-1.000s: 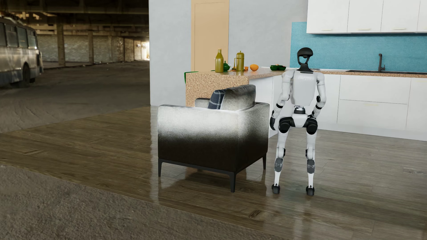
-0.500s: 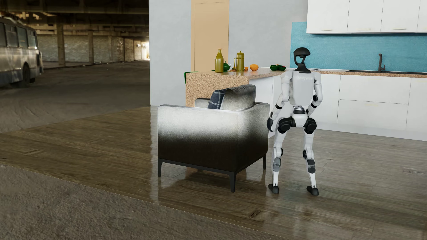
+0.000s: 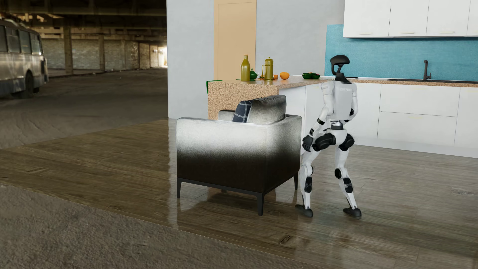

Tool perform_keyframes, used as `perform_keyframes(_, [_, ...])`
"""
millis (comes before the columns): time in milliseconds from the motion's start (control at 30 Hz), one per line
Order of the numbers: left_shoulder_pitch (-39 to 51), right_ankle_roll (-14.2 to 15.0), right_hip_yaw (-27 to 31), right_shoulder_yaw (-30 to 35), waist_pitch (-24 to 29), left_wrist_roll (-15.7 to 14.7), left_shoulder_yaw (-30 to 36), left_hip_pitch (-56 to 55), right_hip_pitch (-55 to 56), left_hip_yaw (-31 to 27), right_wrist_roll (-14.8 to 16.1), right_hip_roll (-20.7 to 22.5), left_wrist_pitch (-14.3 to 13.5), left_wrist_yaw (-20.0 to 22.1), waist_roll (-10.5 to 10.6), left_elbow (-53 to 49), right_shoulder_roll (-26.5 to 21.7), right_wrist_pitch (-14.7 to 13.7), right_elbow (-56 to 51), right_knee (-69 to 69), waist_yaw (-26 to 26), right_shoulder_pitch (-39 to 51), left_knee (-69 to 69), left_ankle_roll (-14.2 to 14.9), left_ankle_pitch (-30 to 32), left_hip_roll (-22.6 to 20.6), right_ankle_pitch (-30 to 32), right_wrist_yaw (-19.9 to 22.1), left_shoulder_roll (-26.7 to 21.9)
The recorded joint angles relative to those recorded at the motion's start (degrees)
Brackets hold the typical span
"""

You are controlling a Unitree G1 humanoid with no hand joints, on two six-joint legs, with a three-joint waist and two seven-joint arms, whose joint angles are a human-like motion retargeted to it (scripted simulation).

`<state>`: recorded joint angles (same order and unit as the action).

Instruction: Rotate left

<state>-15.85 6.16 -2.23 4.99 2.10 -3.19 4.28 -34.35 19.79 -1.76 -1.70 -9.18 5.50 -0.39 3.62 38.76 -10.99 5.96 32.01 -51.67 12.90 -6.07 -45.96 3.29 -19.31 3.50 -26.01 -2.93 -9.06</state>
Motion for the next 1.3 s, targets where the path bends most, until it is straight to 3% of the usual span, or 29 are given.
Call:
perform_keyframes(33, [0.2, 0.1, 2.6, 0.2, 0.0, -0.3, -0.1, -0.1, 4.8, -1.5, 0.1, 1.0, -0.3, -1.2, -0.3, 1.6, 0.3, -0.8, -0.6, -8.4, -2.1, 0.6, 2.3, 0.5, 8.4, -1.1, 4.0, 0.7, -1.8])
perform_keyframes(67, [-0.6, -0.6, 5.5, -0.3, -0.8, -1.6, -0.6, -0.6, 7.7, -2.7, -0.6, 2.4, -0.6, -1.9, -2.4, 0.8, 1.3, -2.1, 0.3, -9.8, -3.6, -0.3, 5.2, 0.2, 11.0, -3.0, 4.9, 1.2, -1.9])
perform_keyframes(100, [-2.6, -0.6, 6.8, -1.2, -0.9, -3.0, -3.0, -0.4, 4.7, -2.6, -1.5, 2.4, -1.7, -0.6, -4.2, -1.9, 0.5, -3.3, 2.3, 1.7, -1.5, -2.6, 5.7, 0.5, 7.8, -4.4, -0.2, 1.0, 0.9])
perform_keyframes(133, [-1.1, 2.9, 4.7, -2.2, 0.0, -3.7, -1.7, 0.1, 1.5, -1.4, -1.8, 1.8, -3.3, 2.1, -3.1, -1.6, -1.1, -3.6, 5.4, 5.1, 1.3, -3.6, 1.1, -3.3, 1.0, -3.8, -0.8, 0.8, 1.8])
perform_keyframes(167, [-0.8, 4.0, 3.2, -2.0, -0.1, -3.2, -1.3, -0.2, 1.2, 1.0, -1.5, 1.5, -4.4, 3.2, -2.3, -1.9, -1.5, -1.6, 4.1, 4.2, 1.8, -3.0, -7.4, -7.0, -4.2, -2.4, -1.5, 0.9, 1.3])
perform_keyframes(200, [-0.7, 1.0, 2.1, -1.3, -1.2, -1.9, -1.6, 1.8, 1.6, 1.7, -0.8, 1.6, -4.6, 2.9, -1.3, -1.5, -1.1, -0.7, 3.0, 3.0, 0.7, -2.0, -11.8, -7.5, -8.1, -1.2, -2.5, 1.1, 0.2])
perform_keyframes(233, [-0.4, -0.2, 1.1, -0.5, -2.0, -0.6, -0.7, 5.8, 3.0, 0.8, -0.1, 2.1, -4.5, 2.0, 0.0, -0.8, 0.2, -1.1, 3.1, -0.5, -1.3, -0.5, -8.7, -1.4, -9.1, 0.3, -2.9, 1.8, -1.6])
perform_keyframes(300, [1.6, 1.8, 2.8, 0.4, -1.1, 0.4, -0.9, 6.2, 6.8, -1.6, 1.1, 1.8, -3.5, 0.1, -1.5, -1.4, 2.9, -2.7, 1.1, -8.3, -3.7, -2.5, -6.7, -1.2, -6.7, -2.1, 3.9, 3.7, -1.2])
perform_keyframes(333, [1.3, 2.4, 4.3, -0.2, -1.1, 0.4, -1.6, 7.0, 6.7, -2.1, 1.3, 2.1, -3.5, -0.9, -3.1, -1.3, 2.2, -2.8, 1.0, -6.3, -3.6, -3.6, -3.9, -1.2, -5.0, -3.1, 4.8, 4.2, -0.5])
perform_keyframes(367, [0.3, 2.9, 5.4, -2.0, -1.2, -0.1, -1.3, 7.6, 3.8, -2.6, 1.1, 2.2, -3.4, -1.4, -4.8, -2.4, 1.0, -2.7, 0.9, 4.0, -2.6, -4.8, -1.3, -1.2, -3.6, -4.0, 1.5, 4.3, 0.7])
perform_keyframes(400, [1.3, 1.0, 4.5, -3.3, -0.6, -1.0, -1.1, 8.0, 1.8, -3.2, 1.1, 2.1, -3.0, -2.1, -5.2, -2.6, -0.1, -3.5, 2.8, 7.7, -0.5, -5.4, -0.1, -1.1, -2.9, -4.1, 1.2, 4.7, 1.2])
perform_keyframes(467, [2.6, 1.2, 2.8, -2.4, 0.7, -2.3, -2.7, 7.7, 0.8, -3.9, 1.9, 1.6, -2.5, -3.2, -5.2, -1.2, 0.2, -3.6, 1.2, 8.4, -0.5, -5.6, -0.2, -1.0, -2.5, -4.0, 1.2, 5.8, 0.1])
perform_keyframes(500, [2.5, 1.4, 2.6, -1.6, 1.3, -1.6, -2.6, 7.9, 1.0, -4.1, 2.4, 1.2, -2.1, -2.7, -5.1, -1.4, 1.4, -3.6, 0.2, 7.4, -0.5, -5.5, 0.0, -1.1, -2.3, -4.5, 1.6, 6.0, 0.2])
perform_keyframes(567, [1.3, 1.0, 3.1, 0.0, 3.1, 0.6, -1.5, 8.6, 5.8, -5.6, 3.0, 1.1, -1.6, -1.0, -4.0, -0.1, 1.7, -1.2, -1.3, -2.2, -1.5, -1.5, 1.3, -1.3, -0.8, -5.3, 9.3, 5.4, 0.7])
perform_keyframes(600, [0.7, 0.2, 4.0, -0.3, 2.7, 1.0, -1.3, 9.0, 6.7, -6.5, 2.8, 1.8, -1.4, -0.2, -4.1, -0.4, 1.6, -2.2, -0.4, -2.4, -1.2, -1.2, 3.0, -1.1, 0.3, -5.7, 11.2, 4.7, -0.2])
perform_keyframes(667, [0.5, -2.8, 5.5, -2.4, 0.8, 1.6, -3.1, 9.1, 3.6, -7.0, 1.9, 2.1, -0.8, 1.3, -6.1, -2.2, 0.4, -5.9, 2.2, 10.5, 0.9, -3.5, 5.7, -1.0, 2.0, -7.5, 5.6, 3.1, 1.2])
perform_keyframes(700, [1.7, 1.9, 4.6, -2.7, 0.1, 1.3, -0.6, 8.3, 3.1, -5.7, 1.8, 1.8, -0.9, 1.2, -5.1, -1.1, -1.6, -5.9, 2.0, 11.0, 1.7, -4.1, 5.1, -0.8, 2.2, -6.0, 5.8, 2.5, 0.8])
perform_keyframes(733, [2.5, 4.0, 4.2, -2.1, 0.0, 0.9, -1.4, 8.5, 3.0, -4.3, 1.8, 1.3, -1.0, 0.2, -5.0, 0.1, -0.7, -4.9, 1.4, 10.3, 1.3, -3.0, 5.8, -0.5, 2.9, -5.0, 5.4, 2.2, -0.2])
perform_keyframes(767, [3.2, 3.2, 3.2, -1.2, -0.3, 0.3, -1.4, 8.8, 1.9, -4.0, 2.0, 1.1, -0.4, -0.5, -4.1, -1.0, 0.0, -5.1, 0.3, 11.0, 2.0, -4.4, 6.2, -0.4, 3.3, -4.5, 5.5, 1.9, 0.8])
perform_keyframes(800, [3.0, 0.5, 2.5, -0.6, -0.8, -0.2, -0.9, 8.4, 1.7, -3.4, 2.4, 0.7, -0.1, -1.3, -3.2, -1.0, 1.1, -4.7, 1.1, 10.7, 1.5, -4.2, 5.5, -0.4, 3.2, -4.1, 5.3, 1.4, 1.9])
perform_keyframes(867, [2.7, 0.7, 1.8, 0.2, -1.2, -0.5, -1.3, 8.5, 1.6, -3.6, 3.3, 0.0, 0.6, -3.4, -2.6, -0.5, 1.6, -2.7, -0.4, 10.6, 1.2, -4.1, 6.4, -0.3, 4.1, -4.5, 5.2, -0.3, 0.9])
perform_keyframes(967, [0.9, 0.7, 0.3, -0.3, -1.2, 0.2, -2.3, 8.0, 1.4, -3.1, 3.5, -1.2, 1.1, -2.7, -2.2, -0.7, 0.5, -1.8, -1.3, 10.5, 3.4, -5.7, 8.2, 0.1, 6.3, -4.3, 5.0, -1.6, 1.1])
perform_keyframes(1067, [-0.1, 0.2, -0.7, -0.1, -1.6, 0.5, -2.9, 8.0, 0.4, -2.1, 2.0, -1.9, 4.1, -0.9, -3.2, -1.4, -0.1, -3.0, 1.7, 12.6, 6.1, -4.8, 11.4, 0.0, 5.4, -4.1, 5.4, -2.6, 0.5])
perform_keyframes(1100, [-1.0, 0.2, -1.4, -0.7, -1.1, 1.1, -2.4, 8.0, -0.9, -0.8, 1.2, -1.8, 5.1, -0.4, -2.3, -1.6, -0.4, -3.0, 2.0, 13.6, 4.7, -2.5, 9.2, -3.7, 0.6, -2.9, 5.8, -3.3, 0.7])
perform_keyframes(1133, [0.4, 0.3, -2.2, -1.5, -0.8, 2.0, -2.5, 7.3, -1.1, 0.5, 0.5, -2.1, 6.2, -0.2, -1.5, -0.8, -0.8, -3.6, -0.2, 12.6, 3.4, -2.3, 7.1, -4.0, -1.4, -1.7, 5.1, -3.5, 1.0])
perform_keyframes(1167, [2.1, 0.4, -3.0, -0.7, -1.2, 2.9, -1.3, 7.0, -0.5, 0.5, -0.1, -2.6, 7.1, 0.1, -1.6, -1.5, -0.4, -5.1, 0.1, 11.1, 3.3, -3.2, 8.0, 2.3, 2.7, -1.2, 4.0, -2.9, 1.1])
perform_keyframes(1200, [2.1, 0.5, -2.3, -0.1, -0.8, 2.5, -0.5, 7.7, -0.4, -0.1, -0.4, -2.3, 6.5, 0.1, -1.3, -1.7, 0.0, -5.3, -1.1, 9.1, 2.3, -3.8, 9.2, -0.2, 7.7, -1.5, 3.6, -2.3, 0.6])
perform_keyframes(1267, [0.9, 1.4, 0.6, 0.4, 1.1, 0.7, -0.6, 8.1, 4.0, -3.3, -0.2, -1.3, 3.2, -0.1, -1.1, -0.4, 1.5, -3.4, -2.1, -3.0, -0.7, -3.4, 8.9, 1.2, 8.6, -2.5, 9.9, -1.1, 1.0])
perform_keyframes(1300, [-0.4, 1.3, 3.4, 0.3, 0.5, -1.2, -0.8, 7.5, 5.5, -4.5, 0.0, 0.4, 0.5, -0.1, -2.2, 0.2, 1.5, -1.7, -0.7, -2.7, -0.9, -2.5, 9.2, 1.3, 8.6, -3.0, 10.6, -1.2, 0.6])
